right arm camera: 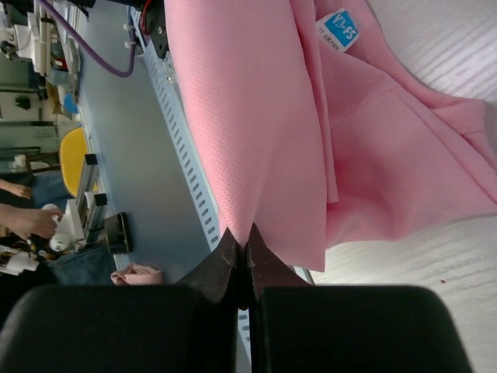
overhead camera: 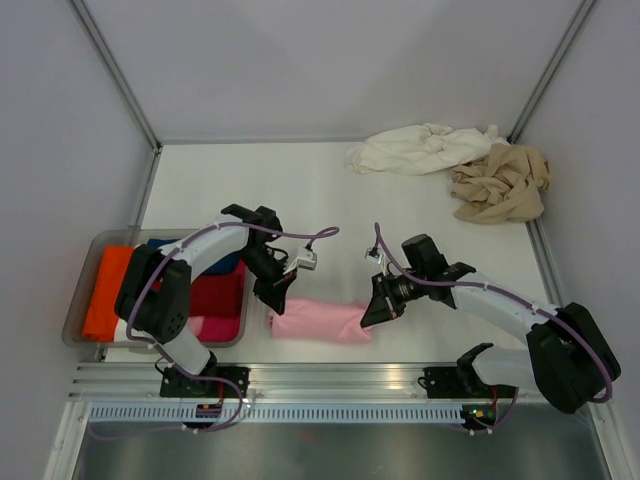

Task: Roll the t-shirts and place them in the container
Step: Roll the tshirt

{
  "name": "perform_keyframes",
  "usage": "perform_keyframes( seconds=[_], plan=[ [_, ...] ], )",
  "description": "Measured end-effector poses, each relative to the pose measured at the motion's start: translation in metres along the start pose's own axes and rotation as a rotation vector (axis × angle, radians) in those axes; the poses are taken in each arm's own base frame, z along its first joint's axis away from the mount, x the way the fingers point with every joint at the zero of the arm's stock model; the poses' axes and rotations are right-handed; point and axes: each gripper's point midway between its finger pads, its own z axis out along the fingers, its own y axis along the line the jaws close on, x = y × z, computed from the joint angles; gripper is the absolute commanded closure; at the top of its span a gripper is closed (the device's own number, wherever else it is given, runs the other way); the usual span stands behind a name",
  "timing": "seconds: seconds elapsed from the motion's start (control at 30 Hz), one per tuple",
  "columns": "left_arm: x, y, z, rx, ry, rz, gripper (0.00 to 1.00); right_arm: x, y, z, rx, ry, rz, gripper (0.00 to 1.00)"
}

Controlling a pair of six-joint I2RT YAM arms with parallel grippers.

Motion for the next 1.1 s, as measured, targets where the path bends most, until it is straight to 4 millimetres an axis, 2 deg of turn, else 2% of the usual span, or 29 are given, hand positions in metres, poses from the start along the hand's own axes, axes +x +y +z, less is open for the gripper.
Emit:
perform_keyframes(
  seconds=[0.03, 0.1, 0.13, 0.2, 0.23, 0.3, 0.37, 0.57, 0.7, 0.87, 0.97, 1.03, 1.1],
  plan=[
    [0.0, 0.006, 0.0, -0.018, 0.001, -0.013, 0.85, -0.001, 0.0, 0.0, -0.006, -0.002, 0.019, 1.0],
    [-0.002, 0.018, -0.001, -0.065, -0.002, -0.029, 0.85, -0.002, -0.014, 0.0, 0.016, -0.003, 0.079, 0.96],
    [-0.005, 0.027, -0.002, -0.101, -0.004, -0.031, 0.85, -0.002, -0.023, 0.001, 0.034, 0.001, 0.114, 0.89],
    [-0.011, 0.044, -0.005, -0.157, -0.007, -0.039, 0.84, -0.002, -0.04, 0.003, 0.075, 0.015, 0.174, 0.83],
    [-0.014, 0.053, -0.005, -0.18, -0.006, -0.045, 0.84, -0.002, -0.047, 0.004, 0.097, 0.022, 0.193, 0.76],
    [-0.014, 0.066, -0.004, -0.215, 0.005, -0.065, 0.83, -0.005, -0.058, 0.005, 0.132, 0.03, 0.214, 0.72],
    [-0.01, 0.075, -0.001, -0.229, 0.021, -0.102, 0.81, -0.006, -0.068, 0.005, 0.169, 0.03, 0.226, 0.64],
    [0.0, 0.089, 0.008, -0.252, 0.051, -0.215, 0.68, -0.01, -0.092, -0.007, 0.274, -0.011, 0.276, 0.59],
    [0.0, 0.091, 0.007, -0.269, 0.05, -0.244, 0.66, -0.021, -0.089, -0.019, 0.333, -0.044, 0.231, 0.48],
    [0.001, 0.092, 0.006, -0.285, 0.054, -0.278, 0.64, -0.044, -0.076, -0.031, 0.349, -0.122, 0.139, 0.46],
    [0.002, 0.093, 0.006, -0.293, 0.054, -0.294, 0.65, -0.045, -0.075, -0.031, 0.353, -0.123, 0.129, 0.45],
    [0.002, 0.093, 0.006, -0.297, 0.053, -0.304, 0.65, -0.045, -0.073, -0.027, 0.352, -0.12, 0.119, 0.38],
    [0.002, 0.094, 0.006, -0.303, 0.054, -0.313, 0.64, -0.045, -0.071, -0.02, 0.346, -0.128, 0.117, 0.36]
  ],
)
